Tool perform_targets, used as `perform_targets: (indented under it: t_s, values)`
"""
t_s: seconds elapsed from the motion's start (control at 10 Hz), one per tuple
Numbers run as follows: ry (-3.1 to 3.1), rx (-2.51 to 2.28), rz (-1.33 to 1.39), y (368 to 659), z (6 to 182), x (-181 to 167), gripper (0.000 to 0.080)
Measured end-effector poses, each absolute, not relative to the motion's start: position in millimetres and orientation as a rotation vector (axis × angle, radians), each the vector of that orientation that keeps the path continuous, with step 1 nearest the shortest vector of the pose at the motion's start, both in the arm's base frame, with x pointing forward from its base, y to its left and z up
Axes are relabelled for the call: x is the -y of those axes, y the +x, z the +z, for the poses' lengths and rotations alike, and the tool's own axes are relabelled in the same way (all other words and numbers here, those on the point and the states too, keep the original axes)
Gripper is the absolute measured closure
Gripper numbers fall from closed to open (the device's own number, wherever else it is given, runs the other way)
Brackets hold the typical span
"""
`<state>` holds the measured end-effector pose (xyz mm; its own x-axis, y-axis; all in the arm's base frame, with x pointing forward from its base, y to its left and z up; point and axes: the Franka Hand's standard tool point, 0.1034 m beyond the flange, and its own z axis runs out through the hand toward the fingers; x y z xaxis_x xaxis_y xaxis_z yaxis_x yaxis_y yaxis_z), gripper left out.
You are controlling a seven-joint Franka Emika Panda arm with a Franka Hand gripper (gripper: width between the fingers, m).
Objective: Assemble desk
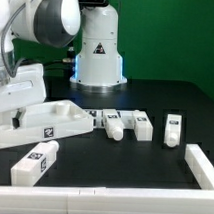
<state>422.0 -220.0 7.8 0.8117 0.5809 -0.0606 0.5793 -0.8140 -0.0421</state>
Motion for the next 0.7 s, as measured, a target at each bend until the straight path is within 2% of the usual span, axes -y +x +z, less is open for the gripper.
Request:
perform_targets:
  t_s: [0.1, 0.3, 0.4, 0.5, 0.7]
  values:
    - [-2.969, 0.951, 0.11, 422, 7.7, 220, 0.0246]
    - [-2.97, 0.951, 0.11, 422, 7.7, 220, 0.0623]
    - [-2.97, 0.951, 0.11, 422, 7.8, 220, 0.0623]
    - [-2.964, 0.968, 0.113, 422, 8.1, 222, 0.0746]
    - [-2.925, 0.981, 0.15, 422, 25.8, 235, 0.0745]
